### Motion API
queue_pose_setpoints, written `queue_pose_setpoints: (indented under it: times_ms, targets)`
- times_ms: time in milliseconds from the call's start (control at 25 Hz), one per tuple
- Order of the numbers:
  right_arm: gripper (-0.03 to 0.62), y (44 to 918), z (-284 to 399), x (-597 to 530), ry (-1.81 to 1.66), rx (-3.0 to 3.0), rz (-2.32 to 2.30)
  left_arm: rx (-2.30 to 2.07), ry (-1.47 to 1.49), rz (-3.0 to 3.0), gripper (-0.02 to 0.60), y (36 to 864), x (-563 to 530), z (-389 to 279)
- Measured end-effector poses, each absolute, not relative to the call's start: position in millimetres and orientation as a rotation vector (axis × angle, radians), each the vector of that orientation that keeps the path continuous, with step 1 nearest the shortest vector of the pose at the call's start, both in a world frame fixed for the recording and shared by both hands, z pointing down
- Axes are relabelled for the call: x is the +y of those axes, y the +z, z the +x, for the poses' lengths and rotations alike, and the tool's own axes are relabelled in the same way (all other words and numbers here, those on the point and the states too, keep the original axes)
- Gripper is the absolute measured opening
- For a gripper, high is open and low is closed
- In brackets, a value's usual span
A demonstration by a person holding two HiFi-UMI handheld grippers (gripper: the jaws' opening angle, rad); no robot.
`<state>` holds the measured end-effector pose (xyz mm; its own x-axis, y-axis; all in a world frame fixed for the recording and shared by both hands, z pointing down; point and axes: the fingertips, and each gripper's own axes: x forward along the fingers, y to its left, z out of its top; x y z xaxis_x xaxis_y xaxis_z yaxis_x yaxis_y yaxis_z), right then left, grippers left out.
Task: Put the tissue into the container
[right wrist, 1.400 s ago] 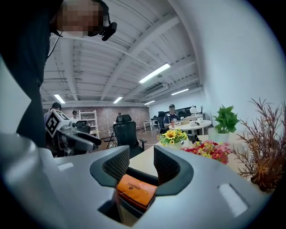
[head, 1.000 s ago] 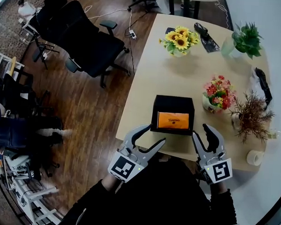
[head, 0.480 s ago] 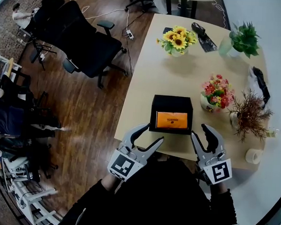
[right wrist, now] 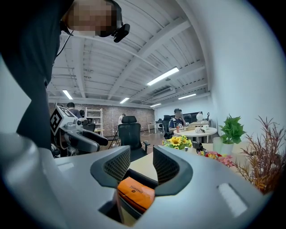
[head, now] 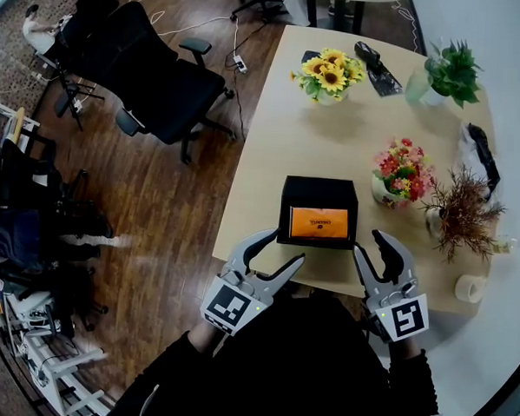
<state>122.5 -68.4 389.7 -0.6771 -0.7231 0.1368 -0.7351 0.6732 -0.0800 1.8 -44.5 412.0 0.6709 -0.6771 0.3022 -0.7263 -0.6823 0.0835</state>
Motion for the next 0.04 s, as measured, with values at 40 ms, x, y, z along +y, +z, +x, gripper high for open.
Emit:
queue_pose_setpoints:
  times_ms: [40]
  targets:
    - [0.158, 390.0, 121.7, -68.3, 0.196, -2.787, 1.216, -1.142, 0.367, 2.687, 0.235, 412.1, -44.6, 1.4]
